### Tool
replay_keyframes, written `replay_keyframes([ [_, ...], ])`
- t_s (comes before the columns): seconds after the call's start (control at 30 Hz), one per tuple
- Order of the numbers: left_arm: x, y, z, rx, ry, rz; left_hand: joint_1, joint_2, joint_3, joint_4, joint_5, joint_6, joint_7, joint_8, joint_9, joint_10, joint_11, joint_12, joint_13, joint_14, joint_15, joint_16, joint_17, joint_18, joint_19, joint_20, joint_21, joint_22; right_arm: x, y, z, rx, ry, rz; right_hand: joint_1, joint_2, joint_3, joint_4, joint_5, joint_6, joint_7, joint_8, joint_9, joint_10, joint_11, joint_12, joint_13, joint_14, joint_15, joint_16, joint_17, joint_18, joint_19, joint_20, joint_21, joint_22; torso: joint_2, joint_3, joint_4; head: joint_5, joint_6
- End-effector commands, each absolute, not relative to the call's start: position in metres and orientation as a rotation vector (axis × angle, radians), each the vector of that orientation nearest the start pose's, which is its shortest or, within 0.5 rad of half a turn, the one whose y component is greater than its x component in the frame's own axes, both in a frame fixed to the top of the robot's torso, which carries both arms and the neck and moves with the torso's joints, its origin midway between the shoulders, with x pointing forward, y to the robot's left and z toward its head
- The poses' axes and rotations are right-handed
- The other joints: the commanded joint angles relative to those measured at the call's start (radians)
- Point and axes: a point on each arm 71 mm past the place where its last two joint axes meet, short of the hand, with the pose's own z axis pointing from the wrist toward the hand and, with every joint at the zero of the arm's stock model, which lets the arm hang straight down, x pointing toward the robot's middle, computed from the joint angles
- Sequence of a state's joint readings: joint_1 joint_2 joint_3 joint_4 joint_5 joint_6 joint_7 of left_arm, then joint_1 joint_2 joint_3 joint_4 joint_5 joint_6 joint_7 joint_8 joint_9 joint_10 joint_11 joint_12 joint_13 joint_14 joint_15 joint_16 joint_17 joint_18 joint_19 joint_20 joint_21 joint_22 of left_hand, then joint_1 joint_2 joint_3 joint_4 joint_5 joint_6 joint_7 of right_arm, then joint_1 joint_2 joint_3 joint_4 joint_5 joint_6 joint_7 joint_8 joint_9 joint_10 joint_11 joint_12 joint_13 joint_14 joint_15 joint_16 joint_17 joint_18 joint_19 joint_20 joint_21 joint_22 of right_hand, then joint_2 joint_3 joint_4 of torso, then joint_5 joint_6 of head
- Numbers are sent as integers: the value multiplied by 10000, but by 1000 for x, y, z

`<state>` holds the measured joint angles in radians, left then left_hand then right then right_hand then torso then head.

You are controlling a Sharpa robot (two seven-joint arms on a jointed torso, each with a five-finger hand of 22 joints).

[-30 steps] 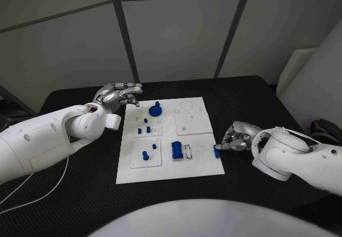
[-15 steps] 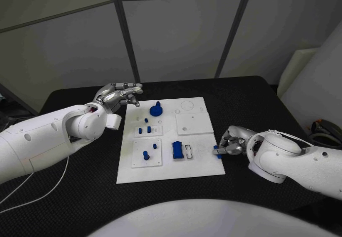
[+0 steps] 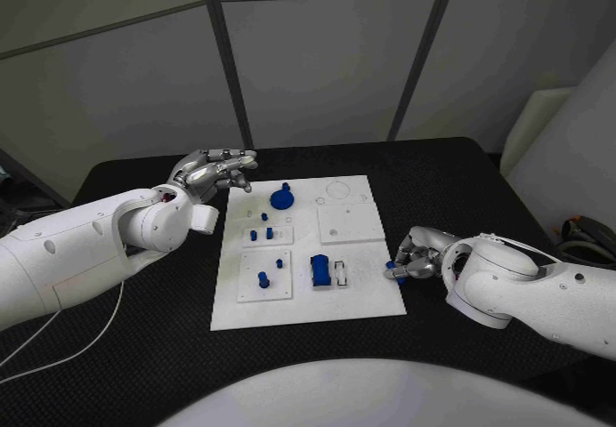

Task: Assemble the parts on the task board

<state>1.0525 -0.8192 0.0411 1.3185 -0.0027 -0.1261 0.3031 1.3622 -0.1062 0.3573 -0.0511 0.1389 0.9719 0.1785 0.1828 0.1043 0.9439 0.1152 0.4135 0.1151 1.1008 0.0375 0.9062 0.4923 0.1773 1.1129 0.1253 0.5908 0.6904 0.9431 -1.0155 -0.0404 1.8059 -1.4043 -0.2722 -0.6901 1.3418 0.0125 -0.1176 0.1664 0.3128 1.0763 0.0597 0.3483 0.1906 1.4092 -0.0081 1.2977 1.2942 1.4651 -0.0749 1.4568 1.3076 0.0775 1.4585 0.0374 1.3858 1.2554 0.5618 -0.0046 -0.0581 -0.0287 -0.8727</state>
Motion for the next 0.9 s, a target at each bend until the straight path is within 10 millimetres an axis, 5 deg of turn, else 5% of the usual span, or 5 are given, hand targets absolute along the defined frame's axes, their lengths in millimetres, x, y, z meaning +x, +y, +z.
replay_keyframes([
  [0.03,501,253,-242,-12864,15084,-15106,-9,92,-68,-9,52,-88,13,48,-17,-69,32,41,-17,-56,-8,54,-10,51,-35,42,-67,-11,374,-235,-286,2554,21375,2183,615,420,392,-235,-939,89,-63,41,61,31,-145,-26,-58,702,-121,-2,914,-143,-2,-135,13,33,2,3,-11,-2,1],
  [0.13,501,254,-242,-12866,15080,-15097,-9,92,-68,-9,52,-88,13,48,-17,-69,32,41,-17,-56,-8,54,-10,51,-35,42,-67,-11,374,-236,-286,2602,21275,2199,798,571,740,-337,-1371,111,-110,52,115,47,-182,-31,-40,706,-152,6,929,-151,10,-168,23,57,-3,3,-10,-6,1],
  [0.53,501,256,-242,-12890,15062,-15035,-9,92,-68,-9,52,-88,13,48,-17,-69,32,41,-17,-56,-8,54,-10,51,-35,42,-67,-11,371,-252,-280,3085,20880,2090,587,482,964,-222,-1487,141,-121,88,197,54,-189,-63,-49,707,-162,5,934,-154,14,-184,18,60,-26,-12,-31,18,1],
  [0.7,501,256,-243,-12896,15064,-15031,-9,92,-68,-9,52,-88,13,48,-17,-69,32,41,-17,-56,-8,54,-10,51,-35,42,-67,-11,370,-259,-276,3213,20751,2051,541,462,998,-193,-1488,142,-122,93,211,48,-191,-80,-62,705,-162,0,928,-153,12,-186,13,54,-13,-6,16,-20,1],
  [0.9,501,256,-243,-12902,15060,-15018,-9,92,-68,-9,52,-88,13,48,-17,-69,32,41,-17,-56,-8,54,-10,51,-35,42,-67,-11,373,-252,-263,3279,20520,2495,496,429,1029,-164,-1486,128,-116,90,221,37,-188,-103,-79,705,-162,-1,927,-151,8,-188,7,47,8,1,12,22,1],
])
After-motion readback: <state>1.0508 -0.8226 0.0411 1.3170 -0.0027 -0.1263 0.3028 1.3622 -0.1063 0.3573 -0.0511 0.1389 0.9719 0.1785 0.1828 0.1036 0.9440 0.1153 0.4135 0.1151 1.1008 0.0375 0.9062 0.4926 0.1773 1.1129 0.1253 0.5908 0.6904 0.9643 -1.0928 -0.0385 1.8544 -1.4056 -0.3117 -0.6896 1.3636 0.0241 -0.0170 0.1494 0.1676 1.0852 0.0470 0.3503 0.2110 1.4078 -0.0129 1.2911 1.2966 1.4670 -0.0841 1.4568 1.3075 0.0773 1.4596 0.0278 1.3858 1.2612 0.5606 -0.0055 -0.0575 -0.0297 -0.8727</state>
